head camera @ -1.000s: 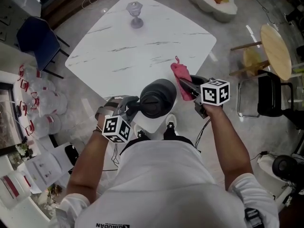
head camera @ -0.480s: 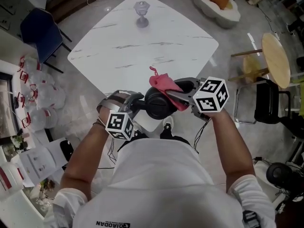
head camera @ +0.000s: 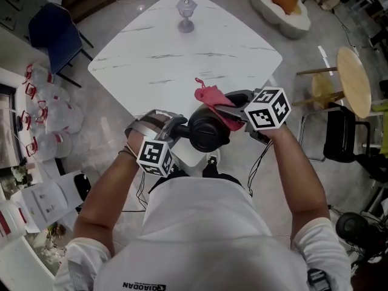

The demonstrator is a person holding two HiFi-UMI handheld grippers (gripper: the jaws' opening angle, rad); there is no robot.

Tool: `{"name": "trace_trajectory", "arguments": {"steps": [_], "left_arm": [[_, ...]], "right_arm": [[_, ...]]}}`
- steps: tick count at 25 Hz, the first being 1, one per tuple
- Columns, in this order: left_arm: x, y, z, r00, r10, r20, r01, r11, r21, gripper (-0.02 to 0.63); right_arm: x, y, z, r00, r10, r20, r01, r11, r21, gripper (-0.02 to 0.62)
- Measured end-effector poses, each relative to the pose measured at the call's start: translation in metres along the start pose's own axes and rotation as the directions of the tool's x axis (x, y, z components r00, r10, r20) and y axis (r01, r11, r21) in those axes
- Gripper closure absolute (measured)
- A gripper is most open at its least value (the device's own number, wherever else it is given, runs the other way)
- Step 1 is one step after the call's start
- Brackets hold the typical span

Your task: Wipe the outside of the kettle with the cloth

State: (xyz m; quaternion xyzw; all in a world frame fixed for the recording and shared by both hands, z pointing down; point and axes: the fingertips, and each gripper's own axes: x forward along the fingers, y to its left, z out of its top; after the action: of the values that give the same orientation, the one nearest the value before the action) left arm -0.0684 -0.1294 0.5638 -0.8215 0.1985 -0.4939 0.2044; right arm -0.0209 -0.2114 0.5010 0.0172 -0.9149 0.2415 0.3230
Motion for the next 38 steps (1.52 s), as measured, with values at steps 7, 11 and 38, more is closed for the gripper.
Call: {"name": "trace_trajectory", "arguments": {"steps": [7,11,38], "left_arm": [[0.000,0.000,0.000,1.000,0.001,-0.015,0.000,0.998,0.060,0.514],[0.002,-0.001,-0.002,1.000,0.003,-0.030,0.000,0.997,0.080,0.515],[0.003,0.008,0.004,0.997,0.020,-0.073,-0.011,0.992,0.128,0.515]], "right_arm": [[0.018,-0.032,-0.026,0.992,0.012,-0.124,-0.007,0.999,0.041,0.466],[0.026,-0.047,-0.041,0.987,0.023,-0.156,-0.012,0.997,0.071,0.466],[0.025,-0.102,-0.065,0.964,-0.089,-0.249,0.096,0.995,0.015,0.468]]}}
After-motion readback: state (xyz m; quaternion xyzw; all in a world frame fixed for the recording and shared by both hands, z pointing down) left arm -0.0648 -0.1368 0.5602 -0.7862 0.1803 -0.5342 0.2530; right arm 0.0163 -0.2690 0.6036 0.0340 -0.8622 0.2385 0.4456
